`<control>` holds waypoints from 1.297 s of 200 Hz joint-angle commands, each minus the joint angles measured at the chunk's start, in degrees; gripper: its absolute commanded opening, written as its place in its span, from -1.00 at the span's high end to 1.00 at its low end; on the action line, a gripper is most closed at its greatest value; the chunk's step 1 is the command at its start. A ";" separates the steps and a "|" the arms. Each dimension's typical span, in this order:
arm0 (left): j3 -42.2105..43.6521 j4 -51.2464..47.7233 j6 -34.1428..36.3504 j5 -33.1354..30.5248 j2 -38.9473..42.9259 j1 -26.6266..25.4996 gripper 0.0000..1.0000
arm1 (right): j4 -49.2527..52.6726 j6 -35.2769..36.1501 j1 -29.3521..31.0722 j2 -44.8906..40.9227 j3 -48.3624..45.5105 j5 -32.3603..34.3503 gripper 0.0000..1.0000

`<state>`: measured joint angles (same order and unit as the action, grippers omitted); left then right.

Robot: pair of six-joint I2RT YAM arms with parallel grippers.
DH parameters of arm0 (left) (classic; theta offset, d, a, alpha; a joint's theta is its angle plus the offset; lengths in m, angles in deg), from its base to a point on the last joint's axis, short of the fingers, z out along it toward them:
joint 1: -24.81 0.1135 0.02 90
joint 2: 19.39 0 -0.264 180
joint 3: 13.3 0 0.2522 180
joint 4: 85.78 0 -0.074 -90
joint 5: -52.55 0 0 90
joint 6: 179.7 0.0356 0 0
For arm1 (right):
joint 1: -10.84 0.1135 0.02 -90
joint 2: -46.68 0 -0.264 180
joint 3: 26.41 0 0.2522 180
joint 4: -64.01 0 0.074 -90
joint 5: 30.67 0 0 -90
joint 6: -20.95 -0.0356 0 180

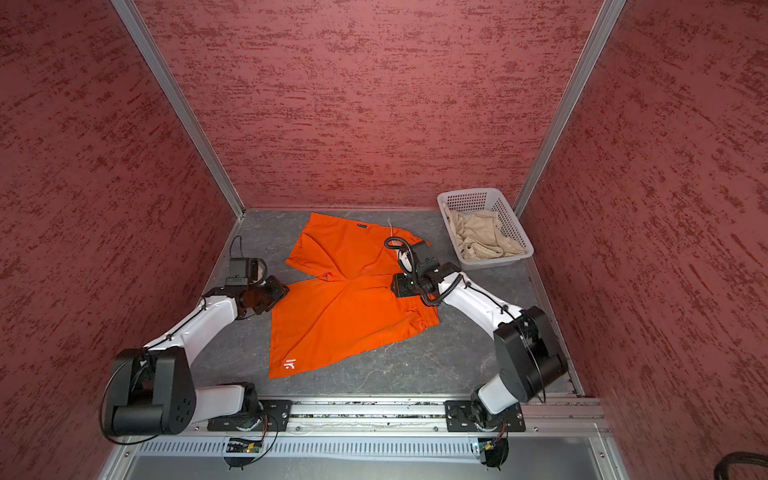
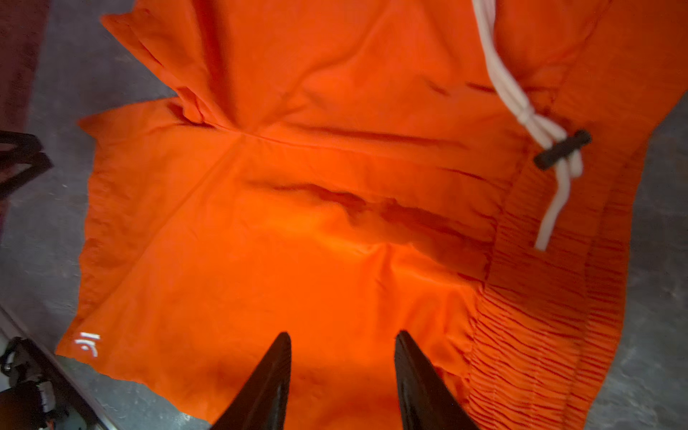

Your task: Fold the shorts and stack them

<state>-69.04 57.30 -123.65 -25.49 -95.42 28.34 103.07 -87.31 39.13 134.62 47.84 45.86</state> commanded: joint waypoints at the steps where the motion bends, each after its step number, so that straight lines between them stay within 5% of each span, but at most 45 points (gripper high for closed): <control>1: -0.30 0.43 4.41 1.34 -2.67 2.29 0.18 | -6.40 -5.58 -0.20 2.03 -3.92 -0.80 0.13; 91: -3.16 3.03 6.80 1.00 -12.24 5.26 0.13 | -11.97 -11.99 -1.39 7.33 -12.22 2.01 0.14; 259: 1.01 2.98 6.65 2.96 -11.54 5.42 0.27 | -14.30 -15.75 -1.40 7.04 -14.56 0.69 0.16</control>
<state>-69.17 60.87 -117.66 -22.73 -107.25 33.33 88.82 -101.49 38.00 141.88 34.73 46.03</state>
